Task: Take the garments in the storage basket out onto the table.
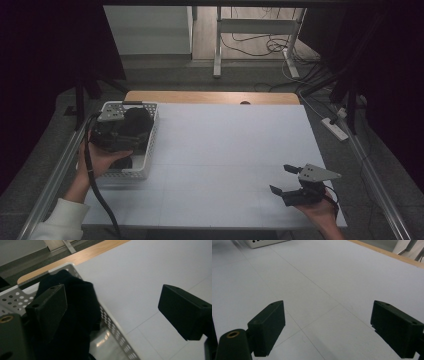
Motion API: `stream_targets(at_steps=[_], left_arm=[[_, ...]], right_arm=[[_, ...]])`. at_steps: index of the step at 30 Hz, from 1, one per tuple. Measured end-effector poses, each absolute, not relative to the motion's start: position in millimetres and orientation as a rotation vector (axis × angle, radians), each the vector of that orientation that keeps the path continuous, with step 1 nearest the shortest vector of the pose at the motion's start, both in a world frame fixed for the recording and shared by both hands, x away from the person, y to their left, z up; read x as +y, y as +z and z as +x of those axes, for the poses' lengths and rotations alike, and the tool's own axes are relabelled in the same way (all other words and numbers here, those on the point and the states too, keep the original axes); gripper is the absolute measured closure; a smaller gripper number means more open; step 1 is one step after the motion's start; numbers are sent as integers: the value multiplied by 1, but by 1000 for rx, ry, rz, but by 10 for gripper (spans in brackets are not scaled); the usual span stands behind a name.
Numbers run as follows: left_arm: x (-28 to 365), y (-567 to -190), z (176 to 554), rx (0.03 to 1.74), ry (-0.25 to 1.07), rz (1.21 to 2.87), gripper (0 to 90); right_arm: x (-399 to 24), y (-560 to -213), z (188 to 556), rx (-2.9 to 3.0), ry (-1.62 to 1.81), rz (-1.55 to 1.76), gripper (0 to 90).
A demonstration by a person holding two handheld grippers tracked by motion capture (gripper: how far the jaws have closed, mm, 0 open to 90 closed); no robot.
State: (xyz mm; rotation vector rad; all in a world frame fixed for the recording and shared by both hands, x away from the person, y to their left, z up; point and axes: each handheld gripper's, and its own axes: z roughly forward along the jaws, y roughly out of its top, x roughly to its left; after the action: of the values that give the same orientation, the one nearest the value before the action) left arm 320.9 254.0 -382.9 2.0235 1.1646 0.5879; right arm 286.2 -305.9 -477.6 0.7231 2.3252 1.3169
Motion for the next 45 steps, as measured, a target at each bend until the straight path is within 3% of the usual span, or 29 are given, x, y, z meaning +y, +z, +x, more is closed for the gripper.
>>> stream_targets(at_steps=[45], left_arm=[[304,-412,388,1441,545,2042,88]], right_arm=[[-303,-480,286,2340,1295,714,121]])
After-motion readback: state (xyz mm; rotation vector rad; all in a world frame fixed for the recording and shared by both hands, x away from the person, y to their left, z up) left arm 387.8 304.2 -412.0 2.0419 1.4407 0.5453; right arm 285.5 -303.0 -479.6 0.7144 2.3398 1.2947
